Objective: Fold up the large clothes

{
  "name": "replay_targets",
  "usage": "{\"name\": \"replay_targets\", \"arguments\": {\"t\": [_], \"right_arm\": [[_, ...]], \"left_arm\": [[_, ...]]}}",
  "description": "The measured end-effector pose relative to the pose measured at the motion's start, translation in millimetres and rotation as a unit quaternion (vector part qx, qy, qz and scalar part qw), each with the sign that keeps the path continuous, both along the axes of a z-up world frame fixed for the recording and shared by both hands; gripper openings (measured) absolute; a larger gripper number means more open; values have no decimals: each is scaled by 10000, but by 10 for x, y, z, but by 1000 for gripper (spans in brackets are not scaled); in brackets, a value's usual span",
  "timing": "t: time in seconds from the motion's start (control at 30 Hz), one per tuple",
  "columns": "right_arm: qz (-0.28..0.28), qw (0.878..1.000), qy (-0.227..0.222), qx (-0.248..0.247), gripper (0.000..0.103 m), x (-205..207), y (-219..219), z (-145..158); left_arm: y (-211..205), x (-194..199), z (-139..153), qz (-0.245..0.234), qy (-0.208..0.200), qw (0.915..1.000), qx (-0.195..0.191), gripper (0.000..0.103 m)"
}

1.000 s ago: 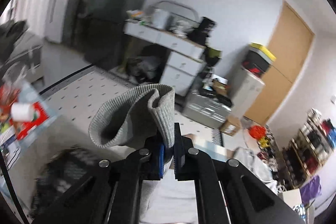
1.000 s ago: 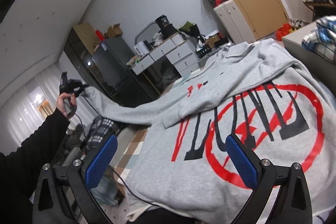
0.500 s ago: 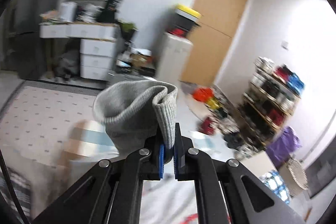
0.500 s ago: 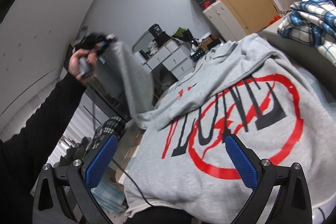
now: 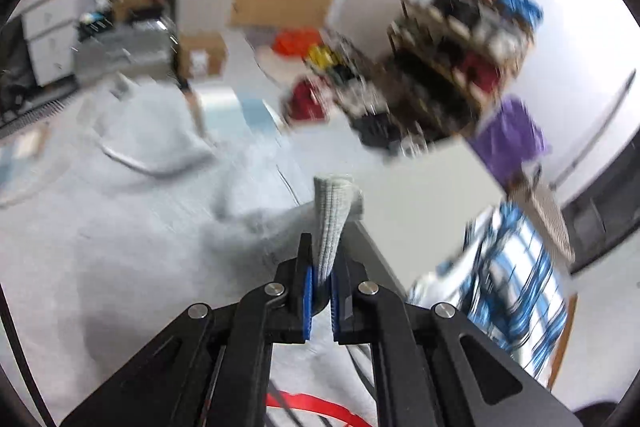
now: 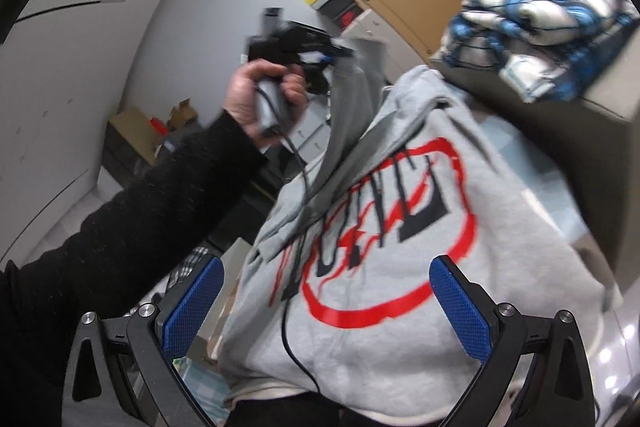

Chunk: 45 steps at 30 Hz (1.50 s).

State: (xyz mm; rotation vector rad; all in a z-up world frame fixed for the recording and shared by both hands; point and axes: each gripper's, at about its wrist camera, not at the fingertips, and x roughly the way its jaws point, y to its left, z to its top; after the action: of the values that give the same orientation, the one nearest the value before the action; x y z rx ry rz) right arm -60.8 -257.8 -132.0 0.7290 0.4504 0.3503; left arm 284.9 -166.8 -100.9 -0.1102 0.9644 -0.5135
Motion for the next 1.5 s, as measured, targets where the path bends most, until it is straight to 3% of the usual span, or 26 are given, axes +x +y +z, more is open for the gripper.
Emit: {"name": "replay_targets", "arguments": {"t": [0.1,0.2,0.27,0.3,0.33,0.37,0.43,0.53,0.63,0.77,0.9,1.0,1.17,1.27,1.37,1.5], "right_arm": [[-106,9999,62,19,103,-56,-71,-38],[-130,9998,149,65,103,-76,-79,-64],[-103,9997,190,95,103,-75,-58,-64],[-65,9997,190,103,103,-62,-31,-55],[-31,9998,175,90,103,-55,-2,-36],[0,9999,151,58,103,-53,29,-15],[68,9999,79,-13,103,-53,105,30],[195,9996,-4,-224,103,2,262,129],[289,9985,-36,-465,103,96,397,238],[352,9934,-224,-1065,103,251,571,528],[352,9803,-168,-1938,103,613,741,866],[328,9681,-148,-2479,103,1001,831,1117],[433,9460,-106,-3211,103,1854,1037,1368],[464,9351,420,-3488,103,2416,1116,1258],[403,9265,1138,-3564,103,2993,1135,923],[384,9166,1643,-3626,103,3394,1071,519]], "left_arm": [[-173,-54,-119,-238,506,9983,148,4],[-209,-74,32,-632,736,9953,-19,20],[-68,-239,173,-865,511,9948,-179,39],[75,-365,266,-983,356,9943,-226,60],[164,-441,316,-1019,227,9942,-267,72],[369,-563,402,-1025,-27,9944,-259,74],[606,-671,453,-812,-279,9963,-7,74],[1184,-688,382,-207,-250,9989,333,74],[1836,-636,170,704,66,9965,444,74],[2349,-594,-203,1440,510,9877,322,74],[2498,-634,-514,1401,855,9859,337,73],[2399,-738,-510,1190,561,9906,374,74],[2176,-793,-551,1047,431,9906,764,73],[2106,-808,-577,1111,422,9899,771,74],[2163,-768,-597,1150,477,9906,571,77],[2118,-714,-630,1106,523,9909,562,78]]}}
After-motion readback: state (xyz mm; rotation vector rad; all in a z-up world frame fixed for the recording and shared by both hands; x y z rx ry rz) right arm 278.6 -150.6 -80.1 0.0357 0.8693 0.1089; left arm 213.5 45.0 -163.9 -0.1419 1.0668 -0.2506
